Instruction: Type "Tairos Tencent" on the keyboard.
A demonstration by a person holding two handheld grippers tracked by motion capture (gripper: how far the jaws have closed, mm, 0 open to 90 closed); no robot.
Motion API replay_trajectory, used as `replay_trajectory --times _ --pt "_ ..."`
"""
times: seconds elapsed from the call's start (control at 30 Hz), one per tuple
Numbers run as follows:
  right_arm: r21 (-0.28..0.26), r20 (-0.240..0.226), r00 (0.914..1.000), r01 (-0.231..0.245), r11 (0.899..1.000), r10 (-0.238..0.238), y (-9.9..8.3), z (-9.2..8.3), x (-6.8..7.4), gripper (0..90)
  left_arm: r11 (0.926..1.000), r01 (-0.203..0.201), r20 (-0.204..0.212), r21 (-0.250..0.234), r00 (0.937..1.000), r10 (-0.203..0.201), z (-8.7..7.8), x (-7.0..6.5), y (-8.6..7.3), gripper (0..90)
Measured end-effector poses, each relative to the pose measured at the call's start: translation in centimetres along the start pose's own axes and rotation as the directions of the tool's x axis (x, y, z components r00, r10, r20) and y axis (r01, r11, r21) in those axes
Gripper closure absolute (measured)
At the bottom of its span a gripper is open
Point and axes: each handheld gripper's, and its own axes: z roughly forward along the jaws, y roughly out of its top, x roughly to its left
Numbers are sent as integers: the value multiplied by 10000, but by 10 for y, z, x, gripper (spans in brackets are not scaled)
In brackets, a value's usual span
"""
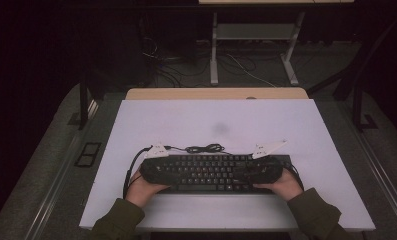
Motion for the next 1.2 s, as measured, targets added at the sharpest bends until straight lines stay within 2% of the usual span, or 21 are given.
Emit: replay_trajectory --times 0.23,0.47,0.63,0.87,1.2 --pt "-414 -9 9992 -402 9983 402 8 5 -4 530 10000 66 24 46 10000 -66 -3 3 -1 340" --pt "-631 76 9989 -450 9970 455 15 12 -5 393 9995 313 -38 8 9995 -313 -4 3 -1 409" --pt "-865 158 9977 -639 9942 655 18 16 -8 348 9995 300 -158 19 9994 -300 -6 4 -1 473" --pt "-1142 286 9968 -712 9909 749 24 22 -11 313 9986 519 -249 -27 9983 -519 -7 6 -1 595" --pt "-1270 291 9975 -609 9900 651 34 33 -9 296 9991 324 -454 259 9985 -312 -7 6 -2 789"
